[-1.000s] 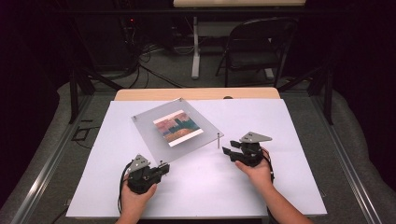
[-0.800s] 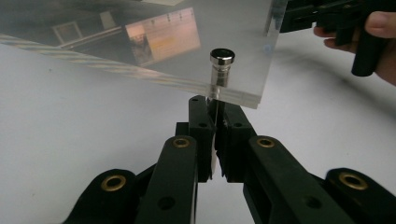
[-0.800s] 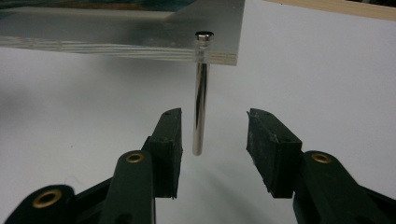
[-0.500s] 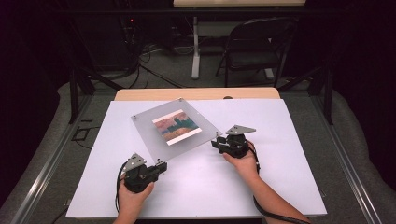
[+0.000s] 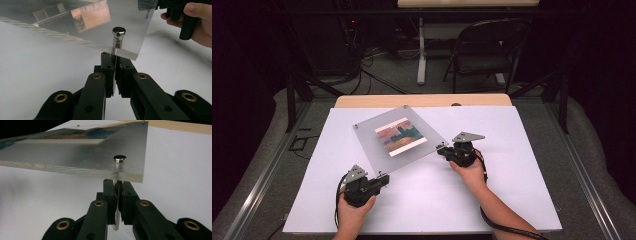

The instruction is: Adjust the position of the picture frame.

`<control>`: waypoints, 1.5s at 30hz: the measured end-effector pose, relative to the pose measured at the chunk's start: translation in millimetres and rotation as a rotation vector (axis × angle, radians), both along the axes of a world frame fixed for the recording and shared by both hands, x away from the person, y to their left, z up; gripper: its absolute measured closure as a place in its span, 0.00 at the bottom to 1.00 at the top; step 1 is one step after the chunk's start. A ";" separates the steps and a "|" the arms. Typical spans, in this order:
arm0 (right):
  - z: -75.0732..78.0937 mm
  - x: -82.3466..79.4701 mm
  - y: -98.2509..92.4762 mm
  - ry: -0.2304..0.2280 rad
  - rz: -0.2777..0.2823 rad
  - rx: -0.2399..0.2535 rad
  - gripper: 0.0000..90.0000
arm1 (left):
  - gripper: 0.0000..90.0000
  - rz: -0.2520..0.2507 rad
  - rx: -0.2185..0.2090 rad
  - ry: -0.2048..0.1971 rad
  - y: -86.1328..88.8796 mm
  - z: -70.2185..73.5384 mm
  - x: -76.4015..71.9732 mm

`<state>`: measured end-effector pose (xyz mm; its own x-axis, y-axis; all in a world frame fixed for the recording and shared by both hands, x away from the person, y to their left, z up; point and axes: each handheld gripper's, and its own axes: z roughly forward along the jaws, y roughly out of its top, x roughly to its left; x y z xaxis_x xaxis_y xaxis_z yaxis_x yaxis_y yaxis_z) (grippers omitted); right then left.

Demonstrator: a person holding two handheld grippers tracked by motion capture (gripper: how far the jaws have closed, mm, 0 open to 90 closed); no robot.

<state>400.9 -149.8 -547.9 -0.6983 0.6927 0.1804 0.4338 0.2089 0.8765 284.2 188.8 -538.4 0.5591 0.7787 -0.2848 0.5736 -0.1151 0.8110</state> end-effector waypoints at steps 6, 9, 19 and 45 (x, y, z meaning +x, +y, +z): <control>5.8 -1.1 0.6 -0.011 0.022 -0.005 0.95 | 0.95 0.007 -0.007 -0.011 3.6 1.4 -0.9; 10.7 -3.6 1.8 -0.023 0.031 -0.001 0.95 | 0.95 0.012 -0.023 -0.013 6.8 2.0 -1.9; 22.8 -18.1 1.4 -0.042 0.053 0.009 0.95 | 0.95 0.020 -0.034 -0.012 14.2 3.7 -0.8; 29.4 -56.5 -41.1 -0.004 -0.034 0.025 0.95 | 0.95 -0.029 -0.040 -0.031 -16.1 5.2 42.8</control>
<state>344.4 -190.9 -518.5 -0.6753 0.7113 0.1950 0.4365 0.1722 0.8831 327.0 172.8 -533.3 0.5904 0.7502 -0.2976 0.5454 -0.0990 0.8323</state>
